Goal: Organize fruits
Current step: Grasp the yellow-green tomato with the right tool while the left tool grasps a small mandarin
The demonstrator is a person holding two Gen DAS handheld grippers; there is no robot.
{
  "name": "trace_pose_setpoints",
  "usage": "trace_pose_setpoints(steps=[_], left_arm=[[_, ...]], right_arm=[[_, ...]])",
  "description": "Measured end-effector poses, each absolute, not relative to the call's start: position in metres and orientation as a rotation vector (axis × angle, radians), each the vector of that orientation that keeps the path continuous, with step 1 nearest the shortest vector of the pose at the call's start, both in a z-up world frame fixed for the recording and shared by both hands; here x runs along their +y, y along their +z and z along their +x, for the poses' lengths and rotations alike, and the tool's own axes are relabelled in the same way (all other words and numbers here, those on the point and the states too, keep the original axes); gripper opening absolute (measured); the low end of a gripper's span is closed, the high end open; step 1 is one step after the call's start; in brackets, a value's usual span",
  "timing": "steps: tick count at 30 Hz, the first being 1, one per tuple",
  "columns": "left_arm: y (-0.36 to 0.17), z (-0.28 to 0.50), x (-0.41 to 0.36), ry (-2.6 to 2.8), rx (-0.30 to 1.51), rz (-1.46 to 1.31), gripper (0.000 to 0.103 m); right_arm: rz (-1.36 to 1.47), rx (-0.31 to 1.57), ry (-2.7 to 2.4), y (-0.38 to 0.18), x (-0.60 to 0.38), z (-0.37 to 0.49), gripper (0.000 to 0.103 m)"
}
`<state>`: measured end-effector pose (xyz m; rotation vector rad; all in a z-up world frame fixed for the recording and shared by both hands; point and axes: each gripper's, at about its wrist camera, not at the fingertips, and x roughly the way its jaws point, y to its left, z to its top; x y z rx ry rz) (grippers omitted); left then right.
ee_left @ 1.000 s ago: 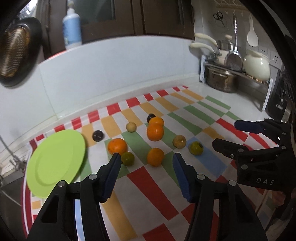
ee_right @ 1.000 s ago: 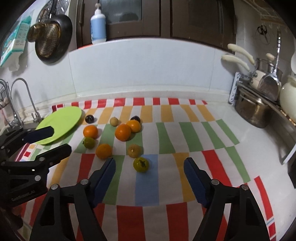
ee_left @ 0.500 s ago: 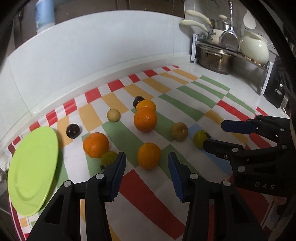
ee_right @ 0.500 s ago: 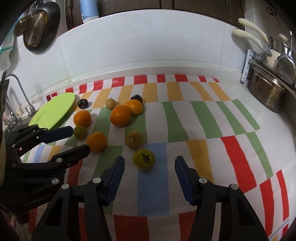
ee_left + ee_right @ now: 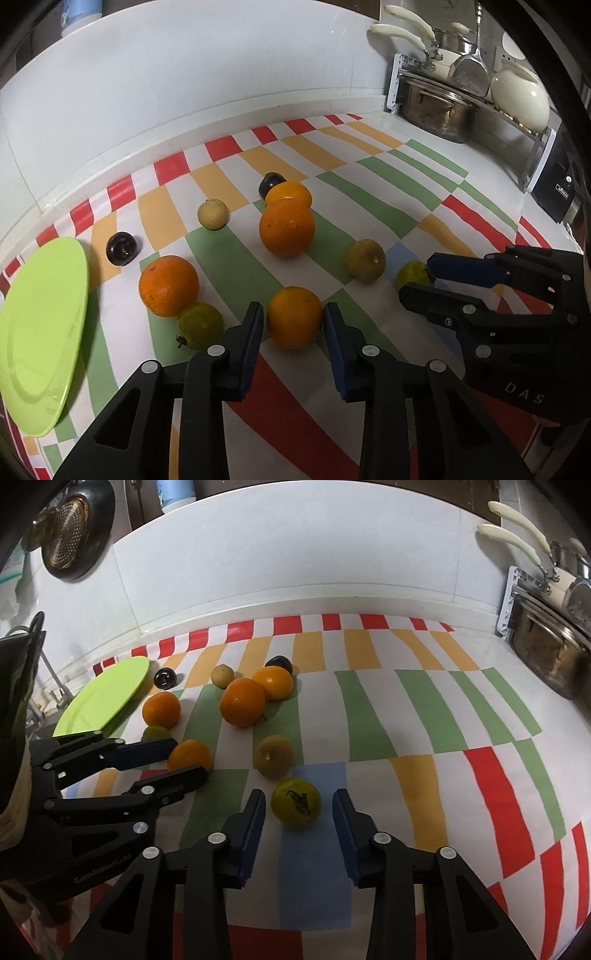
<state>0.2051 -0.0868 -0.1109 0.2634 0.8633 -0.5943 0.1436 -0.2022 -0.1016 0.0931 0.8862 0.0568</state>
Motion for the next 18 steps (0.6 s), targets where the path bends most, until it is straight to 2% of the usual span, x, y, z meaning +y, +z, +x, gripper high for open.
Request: trace_pose_setpoints(steps=[4, 18], left_arm=[[-0.112, 0.207, -0.087, -0.592, 0.866, 0.259, 0.031], [-0.083, 0.18, -0.064, -0.532, 0.812, 0.198, 0.031]], right_arm=[[0.1, 0.892, 0.061, -0.103, -0.204, 0.145, 0.031], [0.091, 0.83, 0.097, -0.083, -0.195, 0.131, 0.03]])
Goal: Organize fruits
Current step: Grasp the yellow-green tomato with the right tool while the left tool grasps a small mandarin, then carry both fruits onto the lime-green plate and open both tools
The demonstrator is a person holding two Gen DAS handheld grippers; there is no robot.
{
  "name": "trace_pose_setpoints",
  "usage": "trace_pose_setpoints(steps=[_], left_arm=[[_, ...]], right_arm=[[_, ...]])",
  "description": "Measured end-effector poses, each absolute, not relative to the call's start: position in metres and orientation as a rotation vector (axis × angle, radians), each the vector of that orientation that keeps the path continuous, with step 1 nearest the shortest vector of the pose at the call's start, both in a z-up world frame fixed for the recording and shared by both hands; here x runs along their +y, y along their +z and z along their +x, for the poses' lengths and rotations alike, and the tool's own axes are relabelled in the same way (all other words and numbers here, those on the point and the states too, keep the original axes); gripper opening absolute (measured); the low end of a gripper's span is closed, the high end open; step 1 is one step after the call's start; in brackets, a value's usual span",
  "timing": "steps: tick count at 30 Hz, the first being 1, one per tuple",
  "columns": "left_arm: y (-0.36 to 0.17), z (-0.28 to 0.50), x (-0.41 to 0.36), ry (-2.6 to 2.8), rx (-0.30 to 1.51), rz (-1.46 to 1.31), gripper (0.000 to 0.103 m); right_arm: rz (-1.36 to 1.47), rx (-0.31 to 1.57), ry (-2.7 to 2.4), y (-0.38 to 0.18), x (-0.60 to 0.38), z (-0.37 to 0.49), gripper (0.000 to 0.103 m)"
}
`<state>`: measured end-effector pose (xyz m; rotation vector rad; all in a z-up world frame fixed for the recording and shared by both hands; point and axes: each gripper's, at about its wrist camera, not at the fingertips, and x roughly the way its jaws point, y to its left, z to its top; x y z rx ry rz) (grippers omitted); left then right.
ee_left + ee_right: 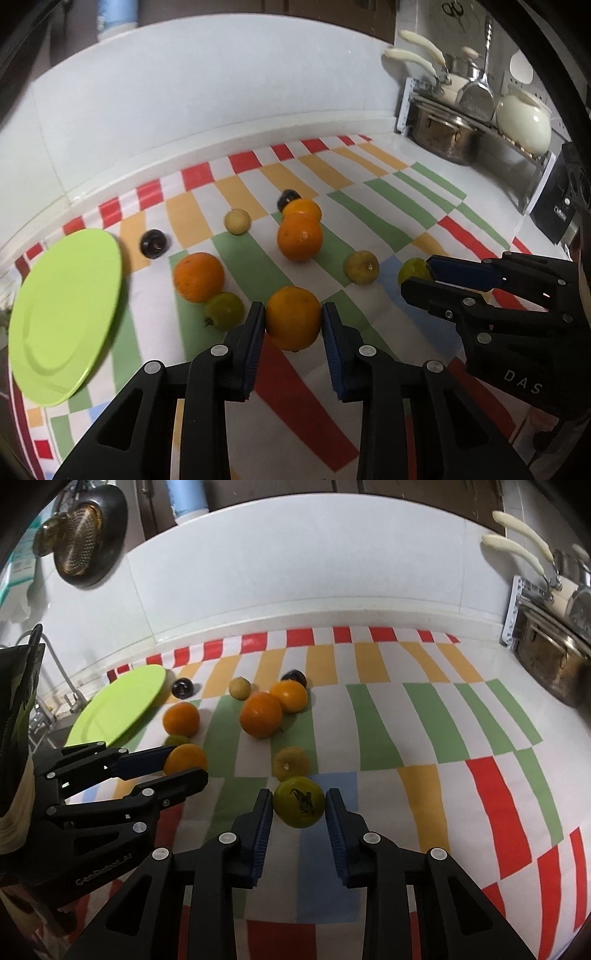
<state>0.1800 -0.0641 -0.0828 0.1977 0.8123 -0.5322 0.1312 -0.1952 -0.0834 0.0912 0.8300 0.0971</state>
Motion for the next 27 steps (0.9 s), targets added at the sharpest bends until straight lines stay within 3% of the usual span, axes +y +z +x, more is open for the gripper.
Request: trace_pose_setpoints(steps=[27], left_arm=[[-0.028, 0.128, 0.031, -0.211, 0.67, 0.072, 0.031]], right_arm=[[-0.045, 0.65, 0.38, -0.016, -0.116, 0.115, 0.03]])
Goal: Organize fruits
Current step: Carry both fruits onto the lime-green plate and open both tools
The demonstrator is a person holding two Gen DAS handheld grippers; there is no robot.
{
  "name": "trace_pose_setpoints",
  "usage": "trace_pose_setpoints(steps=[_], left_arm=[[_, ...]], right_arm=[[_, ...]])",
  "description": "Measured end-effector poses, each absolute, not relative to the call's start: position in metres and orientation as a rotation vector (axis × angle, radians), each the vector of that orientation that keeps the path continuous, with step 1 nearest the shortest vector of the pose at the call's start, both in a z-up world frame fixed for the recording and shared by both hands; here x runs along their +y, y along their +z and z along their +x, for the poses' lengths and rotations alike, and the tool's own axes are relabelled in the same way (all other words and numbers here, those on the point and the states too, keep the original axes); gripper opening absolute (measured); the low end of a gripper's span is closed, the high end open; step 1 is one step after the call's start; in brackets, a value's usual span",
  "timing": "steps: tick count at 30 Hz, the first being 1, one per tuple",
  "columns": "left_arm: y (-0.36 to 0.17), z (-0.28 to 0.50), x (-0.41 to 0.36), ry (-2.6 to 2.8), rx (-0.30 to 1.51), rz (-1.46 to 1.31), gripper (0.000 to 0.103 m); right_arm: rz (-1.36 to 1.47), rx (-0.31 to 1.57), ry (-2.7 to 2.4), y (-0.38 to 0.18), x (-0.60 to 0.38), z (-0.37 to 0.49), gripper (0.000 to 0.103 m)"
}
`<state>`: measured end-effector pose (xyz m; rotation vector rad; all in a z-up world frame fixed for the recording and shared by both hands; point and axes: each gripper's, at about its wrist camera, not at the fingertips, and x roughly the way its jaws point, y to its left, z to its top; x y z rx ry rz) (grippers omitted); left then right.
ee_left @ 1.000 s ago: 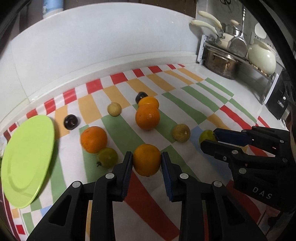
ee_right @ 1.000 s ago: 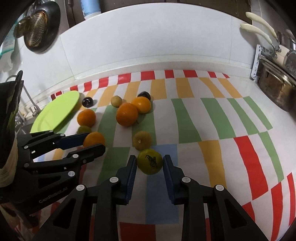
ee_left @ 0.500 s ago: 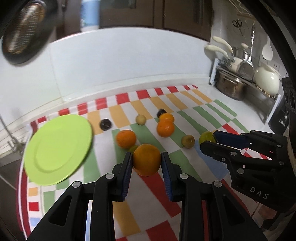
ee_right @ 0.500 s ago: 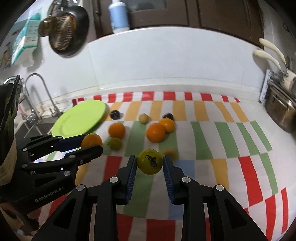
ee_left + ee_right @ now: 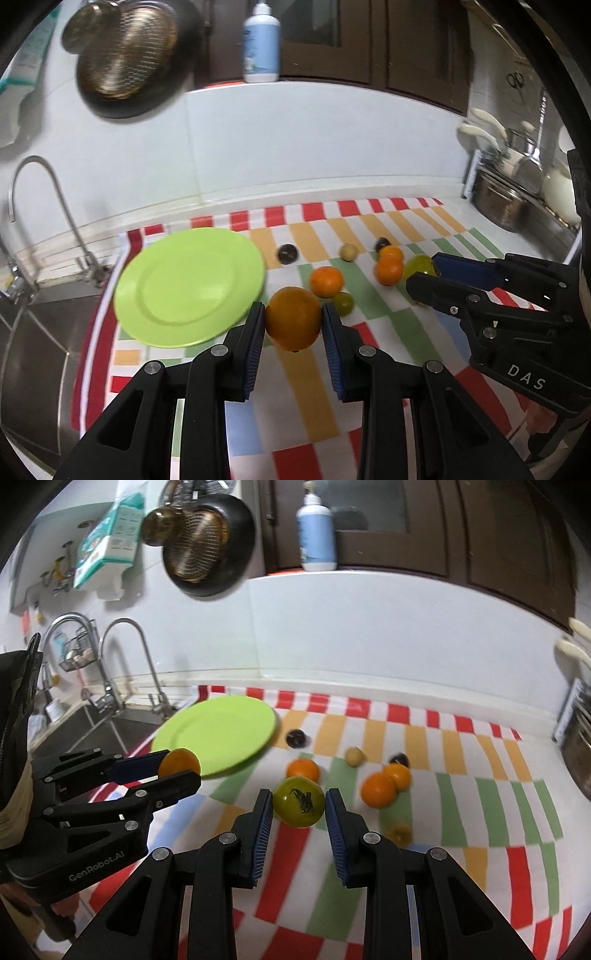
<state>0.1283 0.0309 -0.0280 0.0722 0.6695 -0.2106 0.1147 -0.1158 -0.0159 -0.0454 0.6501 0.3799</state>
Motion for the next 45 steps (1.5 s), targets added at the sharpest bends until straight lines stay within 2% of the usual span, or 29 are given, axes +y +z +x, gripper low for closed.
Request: trace_pose_setpoints(steps=[15, 27, 41, 43, 44, 45], left_arm=[[-0.029, 0.151, 0.092, -0.035, 0.64, 0.058, 0.031], [-0.059, 0.187, 0.13, -0.003, 0.695, 0.041, 0.031], [-0.083, 0.216, 0.145, 0.0, 0.753, 0.031, 0.031], [-0.084, 0.217, 0.144, 0.014, 0.756, 0.036, 0.036], [-0.083, 0.217, 0.144, 0.021, 0.754, 0.039, 0.047], [-0.081, 0.215, 0.143, 0.035, 0.745, 0.038, 0.053]], right_arm=[[-0.093, 0.618, 0.559, -0.005, -0.047, 0.162, 0.03], [-0.124, 0.701, 0.618, -0.041, 0.006, 0.212, 0.03], [-0.114, 0.814, 0.631, -0.081, 0.023, 0.247, 0.031], [-0.109, 0.818, 0.624, -0.083, 0.022, 0.249, 0.031], [-0.102, 0.823, 0.624, -0.084, 0.021, 0.251, 0.034], [-0.089, 0.825, 0.618, -0.083, 0.019, 0.251, 0.044]])
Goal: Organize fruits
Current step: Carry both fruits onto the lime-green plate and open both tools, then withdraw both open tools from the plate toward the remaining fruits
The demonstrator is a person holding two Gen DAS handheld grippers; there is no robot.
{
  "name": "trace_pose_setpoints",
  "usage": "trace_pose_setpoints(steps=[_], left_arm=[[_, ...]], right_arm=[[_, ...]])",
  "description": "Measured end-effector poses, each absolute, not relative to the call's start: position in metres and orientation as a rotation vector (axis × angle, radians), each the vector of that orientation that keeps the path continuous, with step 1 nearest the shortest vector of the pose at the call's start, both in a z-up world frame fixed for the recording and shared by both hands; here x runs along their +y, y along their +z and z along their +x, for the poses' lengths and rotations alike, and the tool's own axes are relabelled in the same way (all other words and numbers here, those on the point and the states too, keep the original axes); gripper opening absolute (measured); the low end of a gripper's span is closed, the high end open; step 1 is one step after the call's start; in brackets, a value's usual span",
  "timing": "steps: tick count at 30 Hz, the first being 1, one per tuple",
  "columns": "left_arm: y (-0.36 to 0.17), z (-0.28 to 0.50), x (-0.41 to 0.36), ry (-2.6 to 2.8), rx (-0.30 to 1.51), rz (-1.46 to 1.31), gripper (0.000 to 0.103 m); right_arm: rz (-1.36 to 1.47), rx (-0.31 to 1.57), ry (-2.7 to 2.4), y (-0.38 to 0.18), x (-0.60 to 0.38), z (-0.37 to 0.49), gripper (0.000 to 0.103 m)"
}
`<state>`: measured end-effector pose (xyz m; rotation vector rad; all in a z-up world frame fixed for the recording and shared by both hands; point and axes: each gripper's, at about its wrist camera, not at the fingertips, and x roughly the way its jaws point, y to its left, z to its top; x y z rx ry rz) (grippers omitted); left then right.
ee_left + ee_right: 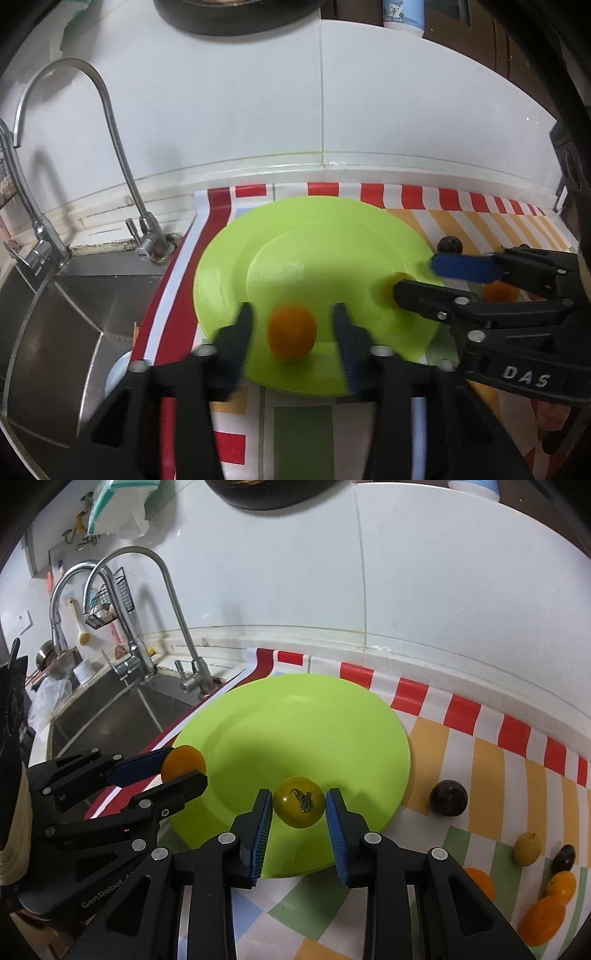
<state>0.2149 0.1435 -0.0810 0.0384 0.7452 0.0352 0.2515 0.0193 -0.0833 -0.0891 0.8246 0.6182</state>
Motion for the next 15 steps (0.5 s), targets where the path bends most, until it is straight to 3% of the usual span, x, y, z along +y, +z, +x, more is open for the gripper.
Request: trace_pose_setpoints(steps=[1, 15], left_arm=[[-0.079, 0.213, 0.144, 0.045, 0.74, 0.038, 0.053], [-0.036, 0.167, 0.116, 0.041, 0.658, 0.044, 0.056]], right_arm=[[-0.081, 0.819, 0.606, -0.082, 0.016, 0.251, 0.05], [-0.06, 0.686, 0.484, -0.035, -0.037, 0.206, 0.05]])
